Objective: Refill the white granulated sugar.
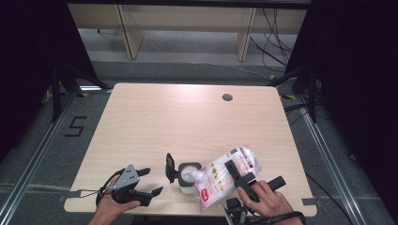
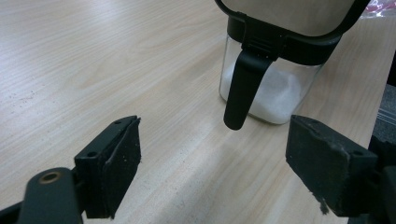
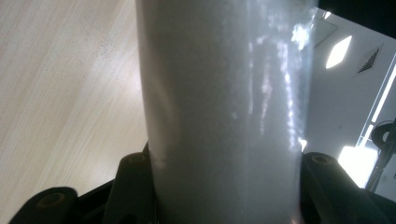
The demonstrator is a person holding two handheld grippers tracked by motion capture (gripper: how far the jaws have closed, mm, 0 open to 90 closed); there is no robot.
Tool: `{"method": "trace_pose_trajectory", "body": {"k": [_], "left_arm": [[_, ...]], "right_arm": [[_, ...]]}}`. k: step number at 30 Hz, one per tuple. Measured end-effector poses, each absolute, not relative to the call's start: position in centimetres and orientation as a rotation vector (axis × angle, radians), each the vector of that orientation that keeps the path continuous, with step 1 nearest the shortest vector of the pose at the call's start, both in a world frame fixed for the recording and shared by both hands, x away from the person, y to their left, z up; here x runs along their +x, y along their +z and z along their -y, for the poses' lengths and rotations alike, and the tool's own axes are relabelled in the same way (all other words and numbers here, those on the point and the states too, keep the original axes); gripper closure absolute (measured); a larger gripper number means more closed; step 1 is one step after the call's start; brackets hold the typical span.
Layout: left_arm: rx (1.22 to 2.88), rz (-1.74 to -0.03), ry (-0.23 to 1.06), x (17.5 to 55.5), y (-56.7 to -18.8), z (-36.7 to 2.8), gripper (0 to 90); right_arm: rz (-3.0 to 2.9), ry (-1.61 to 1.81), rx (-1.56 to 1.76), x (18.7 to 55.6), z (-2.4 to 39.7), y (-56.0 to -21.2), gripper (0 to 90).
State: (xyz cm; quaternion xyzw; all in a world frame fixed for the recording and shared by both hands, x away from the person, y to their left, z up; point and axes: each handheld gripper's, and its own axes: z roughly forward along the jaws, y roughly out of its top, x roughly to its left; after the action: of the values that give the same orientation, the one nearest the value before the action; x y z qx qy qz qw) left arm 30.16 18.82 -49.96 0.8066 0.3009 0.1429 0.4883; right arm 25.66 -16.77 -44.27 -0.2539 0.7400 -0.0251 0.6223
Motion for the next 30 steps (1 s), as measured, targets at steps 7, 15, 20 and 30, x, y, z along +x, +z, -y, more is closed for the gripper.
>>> {"method": "trace_pose_trajectory", "body": {"k": [7,15,20,30], "left_arm": [[1.963,-0.719,0.353,30.22,-49.90,-18.86,17.5],[1.960,-0.716,0.354,30.33,-49.93,-18.86,17.4],[1.950,-0.733,0.343,30.22,-49.92,-18.82,17.4],[1.957,-0.722,0.346,30.21,-49.91,-18.82,17.5]], "right_arm": [[-1.686,-0.020,-0.576,25.77,16.94,-44.46,56.5],[-1.675,-0.005,-0.576,25.68,16.95,-44.34,56.7],[-1.675,0.014,-0.576,25.54,16.88,-44.11,56.8],[-1.678,0.017,-0.572,25.29,16.90,-43.96,56.9]]}}
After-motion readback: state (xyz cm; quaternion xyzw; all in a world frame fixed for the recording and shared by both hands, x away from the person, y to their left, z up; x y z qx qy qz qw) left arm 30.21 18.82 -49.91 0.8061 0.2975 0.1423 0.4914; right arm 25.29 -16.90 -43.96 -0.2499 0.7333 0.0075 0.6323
